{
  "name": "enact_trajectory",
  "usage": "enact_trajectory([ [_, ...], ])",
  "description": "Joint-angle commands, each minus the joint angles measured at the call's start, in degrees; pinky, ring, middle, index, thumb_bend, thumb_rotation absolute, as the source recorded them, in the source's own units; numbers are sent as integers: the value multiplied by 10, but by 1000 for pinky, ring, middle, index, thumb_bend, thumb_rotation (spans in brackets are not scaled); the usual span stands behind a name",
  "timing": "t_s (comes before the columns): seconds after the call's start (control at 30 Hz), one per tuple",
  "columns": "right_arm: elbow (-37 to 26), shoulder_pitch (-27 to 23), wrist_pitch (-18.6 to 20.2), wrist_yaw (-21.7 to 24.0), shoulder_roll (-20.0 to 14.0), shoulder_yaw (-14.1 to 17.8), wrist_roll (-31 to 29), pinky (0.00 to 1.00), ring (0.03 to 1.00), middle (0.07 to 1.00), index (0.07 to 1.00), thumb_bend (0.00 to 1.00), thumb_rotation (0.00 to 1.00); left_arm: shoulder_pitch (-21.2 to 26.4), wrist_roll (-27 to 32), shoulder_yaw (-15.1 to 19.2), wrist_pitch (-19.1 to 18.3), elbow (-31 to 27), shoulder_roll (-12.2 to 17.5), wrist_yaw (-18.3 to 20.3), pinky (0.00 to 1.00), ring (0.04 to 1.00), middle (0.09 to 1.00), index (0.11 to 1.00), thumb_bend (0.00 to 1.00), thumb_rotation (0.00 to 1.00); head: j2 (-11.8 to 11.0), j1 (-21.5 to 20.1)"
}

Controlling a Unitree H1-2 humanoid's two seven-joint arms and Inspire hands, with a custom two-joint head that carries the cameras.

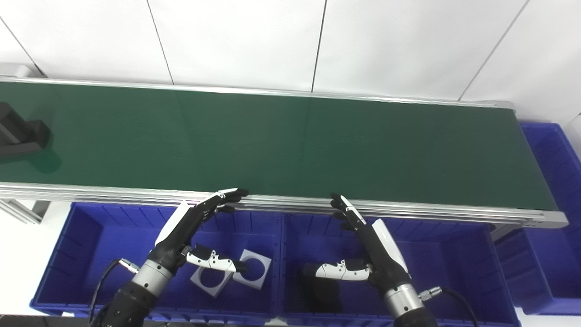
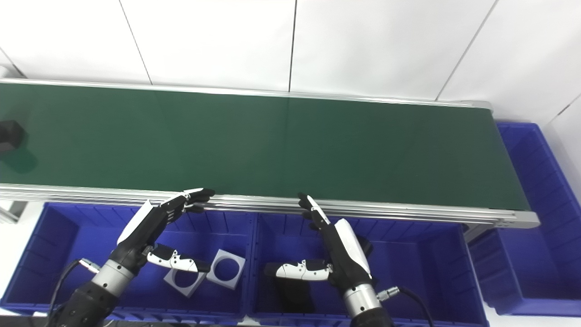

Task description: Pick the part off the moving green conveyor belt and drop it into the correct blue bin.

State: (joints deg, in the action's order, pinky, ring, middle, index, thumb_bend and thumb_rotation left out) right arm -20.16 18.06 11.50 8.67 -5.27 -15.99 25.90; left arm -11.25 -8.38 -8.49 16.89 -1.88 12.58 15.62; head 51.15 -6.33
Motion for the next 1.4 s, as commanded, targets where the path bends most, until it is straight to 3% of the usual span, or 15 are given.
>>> enact_trajectory([
  [0.0, -21, -6, 2, -3, 4, -1, -1, 840, 886, 926, 957, 868, 327, 9, 6, -2, 11, -15, 6, -2, 777, 849, 867, 818, 934, 37, -1, 1],
  [0.53, -27, -2, 9, 0, 4, -1, -1, 841, 885, 925, 958, 866, 312, 6, 12, -2, 10, -15, 4, -3, 770, 851, 867, 816, 936, 26, -5, 6],
  [1.07, -10, -4, -8, -6, 1, -2, -3, 834, 881, 921, 954, 865, 304, 7, 5, -4, 22, -4, 5, -5, 767, 847, 869, 818, 932, 40, -19, 16],
  [1.27, -5, -4, -11, -9, 2, -5, -1, 825, 880, 923, 955, 864, 308, 1, 3, -4, 14, -10, 12, -1, 783, 857, 880, 826, 924, 33, -24, 17],
  [1.37, -4, -1, -14, -13, 4, -7, 0, 819, 877, 921, 953, 863, 308, -9, 5, -4, -7, -34, 26, 9, 802, 873, 898, 835, 928, 51, -28, 18],
])
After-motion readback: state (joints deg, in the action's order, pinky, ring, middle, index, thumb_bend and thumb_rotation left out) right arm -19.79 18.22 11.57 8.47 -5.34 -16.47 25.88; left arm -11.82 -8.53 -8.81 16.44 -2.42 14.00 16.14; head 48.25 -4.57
